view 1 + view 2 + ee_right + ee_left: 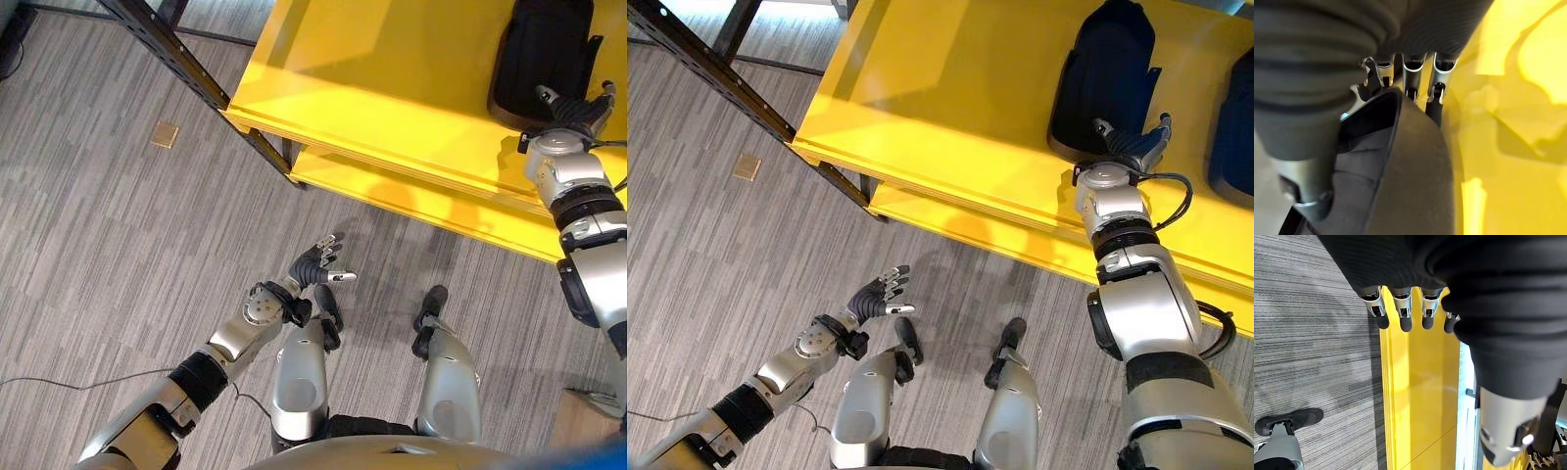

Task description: Move parts from the plastic box to the shelf.

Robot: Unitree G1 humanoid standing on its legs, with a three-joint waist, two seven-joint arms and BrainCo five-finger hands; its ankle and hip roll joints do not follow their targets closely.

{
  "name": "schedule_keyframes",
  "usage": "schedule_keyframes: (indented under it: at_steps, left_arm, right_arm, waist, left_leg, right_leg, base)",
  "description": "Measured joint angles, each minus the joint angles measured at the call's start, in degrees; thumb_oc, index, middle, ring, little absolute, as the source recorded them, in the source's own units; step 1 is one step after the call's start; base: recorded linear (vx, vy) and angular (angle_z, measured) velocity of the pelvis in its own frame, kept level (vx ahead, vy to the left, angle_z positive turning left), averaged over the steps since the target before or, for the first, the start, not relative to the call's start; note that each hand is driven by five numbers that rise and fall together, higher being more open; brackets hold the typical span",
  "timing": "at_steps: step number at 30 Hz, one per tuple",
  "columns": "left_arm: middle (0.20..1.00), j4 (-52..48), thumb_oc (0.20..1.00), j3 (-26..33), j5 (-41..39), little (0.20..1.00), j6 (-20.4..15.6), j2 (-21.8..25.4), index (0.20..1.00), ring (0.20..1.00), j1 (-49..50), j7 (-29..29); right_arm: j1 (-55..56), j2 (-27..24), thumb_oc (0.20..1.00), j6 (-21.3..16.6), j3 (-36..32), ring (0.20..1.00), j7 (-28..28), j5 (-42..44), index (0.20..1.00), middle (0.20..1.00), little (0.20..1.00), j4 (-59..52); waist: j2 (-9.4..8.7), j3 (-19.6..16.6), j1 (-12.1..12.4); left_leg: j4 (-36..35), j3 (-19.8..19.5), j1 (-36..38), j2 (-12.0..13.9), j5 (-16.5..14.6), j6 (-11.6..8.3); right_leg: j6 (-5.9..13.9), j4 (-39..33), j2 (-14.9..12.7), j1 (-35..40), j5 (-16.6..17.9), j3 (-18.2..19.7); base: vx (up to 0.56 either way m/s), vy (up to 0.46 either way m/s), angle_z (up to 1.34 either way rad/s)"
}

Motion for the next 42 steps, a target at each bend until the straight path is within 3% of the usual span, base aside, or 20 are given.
schedule_keyframes:
  at_steps: [8, 14, 17, 19, 22, 26, 30, 31, 33, 35, 38, 41, 42]
  left_arm:
    - [1.000, 0.0, 1.000, 0.0, 0.0, 1.000, 0.0, 0.0, 1.000, 1.000, 0.2, 0.0]
    - [1.000, 0.0, 1.000, -0.6, 0.0, 1.000, -0.1, 0.0, 1.000, 1.000, 0.4, 0.0]
    - [1.000, -0.9, 1.000, -1.1, 0.0, 1.000, -0.2, -0.3, 1.000, 1.000, 2.2, 0.2]
    - [1.000, -1.3, 1.000, -0.9, 0.1, 1.000, -0.4, -0.3, 1.000, 1.000, 2.9, 0.8]
    - [1.000, -1.3, 1.000, -1.0, 0.5, 1.000, -0.8, -0.4, 1.000, 1.000, 3.3, 0.9]
    - [1.000, -1.3, 1.000, 1.4, 1.2, 1.000, -2.0, -0.4, 1.000, 1.000, 5.3, 0.8]
    - [1.000, -1.2, 1.000, 6.5, 3.3, 1.000, -3.5, -2.3, 1.000, 1.000, 11.7, 0.8]
    - [1.000, -1.1, 1.000, 6.8, 3.5, 1.000, -3.9, -2.4, 1.000, 1.000, 12.2, 0.7]
    - [1.000, -1.1, 1.000, 8.0, 4.5, 1.000, -4.5, -4.4, 1.000, 1.000, 14.4, 0.7]
    - [1.000, -1.6, 1.000, 10.3, 5.1, 1.000, -5.1, -5.1, 1.000, 1.000, 17.6, 0.5]
    - [1.000, -1.6, 1.000, 11.3, 5.6, 1.000, -5.2, -4.3, 1.000, 1.000, 18.9, 0.0]
    - [1.000, -1.4, 1.000, 11.2, 6.3, 1.000, -5.2, -3.5, 1.000, 1.000, 21.9, -1.4]
    - [1.000, -1.4, 1.000, 11.2, 6.9, 1.000, -5.2, -1.6, 1.000, 1.000, 23.2, -2.4]
  right_arm:
    - [0.0, 0.0, 1.000, -0.1, 0.0, 1.000, 0.0, 0.5, 1.000, 1.000, 1.000, 0.0]
    - [0.1, 0.1, 1.000, -5.6, -0.5, 1.000, -3.2, -1.1, 1.000, 1.000, 1.000, -1.7]
    - [5.1, 1.1, 1.000, -10.2, -2.7, 1.000, -7.8, -11.3, 1.000, 1.000, 1.000, -22.5]
    - [8.2, 2.1, 1.000, -10.7, -3.2, 1.000, -9.5, -16.2, 1.000, 1.000, 1.000, -34.0]
    - [8.6, 2.9, 1.000, -10.6, -2.9, 1.000, -9.9, -19.9, 1.000, 1.000, 1.000, -38.0]
    - [16.4, 5.0, 1.000, -9.5, -4.2, 1.000, -6.3, -22.0, 1.000, 1.000, 1.000, -50.8]
    - [38.8, 10.4, 1.000, -9.2, -1.3, 1.000, 2.1, -21.1, 1.000, 1.000, 1.000, -64.1]
    - [42.3, 10.4, 1.000, -9.0, 1.2, 1.000, 5.1, -19.7, 1.000, 1.000, 1.000, -64.2]
    - [59.3, 9.2, 1.000, -9.8, 3.2, 1.000, 11.2, -16.4, 1.000, 1.000, 1.000, -70.6]
    - [74.6, 8.3, 1.000, -10.6, 5.1, 1.000, 17.4, -13.8, 1.000, 1.000, 1.000, -73.6]
    - [75.7, 6.3, 1.000, -11.2, 5.4, 1.000, 23.6, -13.0, 1.000, 1.000, 1.000, -72.6]
    - [76.7, 3.8, 1.000, -12.1, 6.2, 1.000, 26.9, -13.1, 1.000, 1.000, 1.000, -67.8]
    - [77.2, 3.3, 1.000, -12.4, 5.8, 1.000, 26.8, -13.1, 1.000, 1.000, 1.000, -65.9]
  waist:
    - [0.00, 0.0, -0.1]
    - [-0.02, 0.0, -0.5]
    - [-0.13, 0.1, -2.3]
    - [-0.40, 0.0, -3.2]
    - [-0.75, -0.1, -3.4]
    - [-1.65, -0.3, -4.5]
    - [-4.49, -3.4, -6.5]
    - [-5.35, -4.7, -8.3]
    - [-5.70, -7.9, -9.4]
    - [-6.85, -10.8, -12.2]
    - [-7.83, -14.2, -13.7]
    - [-8.60, -18.8, -12.6]
    - [-9.84, -20.7, -12.6]
  left_leg:
    - [0.4, 0.0, 0.0, 0.1, 0.0, 0.09]
    - [0.7, -0.1, 0.7, 0.1, -0.2, 0.24]
    - [0.4, 0.2, 1.7, 0.1, -0.3, 0.22]
    - [-0.3, 0.3, 3.0, 0.3, -0.3, 0.08]
    - [-0.5, 0.6, 3.6, 0.5, -0.6, -0.36]
    - [-1.8, 1.4, 5.0, 0.4, 0.0, -0.09]
    - [-5.4, 3.5, 9.4, -0.1, 0.3, -1.00]
    - [-5.5, 3.9, 9.8, 0.0, 0.1, -1.31]
    - [-7.1, 4.8, 11.9, -0.2, 0.0, -1.59]
    - [-9.0, 5.9, 14.2, -0.5, -0.1, -2.01]
    - [-9.7, 6.3, 14.7, -1.0, -0.3, -2.55]
    - [-11.7, 5.4, 16.2, -2.2, -0.4, -2.43]
    - [-12.4, 4.9, 16.7, -3.1, -0.4, -2.41]
  right_leg:
    - [-0.01, 0.2, -0.1, 0.1, 0.0, 0.1]
    - [0.03, 0.1, 0.0, 1.0, 0.1, 0.1]
    - [0.07, -0.7, 0.5, 1.9, 0.5, 0.8]
    - [0.17, -1.7, 0.9, 3.3, 0.5, 0.9]
    - [0.15, -2.3, 1.3, 3.8, 0.7, 1.1]
    - [0.17, -4.3, 1.9, 5.0, 1.7, 1.5]
    - [0.55, -7.0, 3.0, 7.7, 2.0, 2.7]
    - [0.64, -7.9, 3.3, 8.1, 2.1, 3.5]
    - [0.93, -8.6, 3.7, 9.3, 2.0, 3.9]
    - [1.24, -9.8, 4.1, 11.0, 1.9, 4.6]
    - [1.83, -11.2, 4.4, 11.0, 2.4, 5.7]
    - [2.74, -12.9, 4.4, 12.7, 2.9, 6.0]
    - [2.98, -13.4, 3.9, 12.7, 2.7, 6.0]
  base:
    - [0.00, 0.000, 0.00]
    - [0.00, 0.000, 0.00]
    - [0.00, 0.009, -0.05]
    - [0.00, 0.025, -0.06]
    - [-0.03, 0.033, -0.07]
    - [0.00, 0.077, -0.10]
    - [0.06, 0.114, -0.21]
    - [0.02, 0.154, -0.27]
    - [0.00, 0.149, -0.25]
    - [-0.03, 0.133, -0.29]
    - [-0.03, 0.194, -0.14]
    - [-0.04, 0.219, -0.10]
    - [-0.07, 0.264, -0.07]
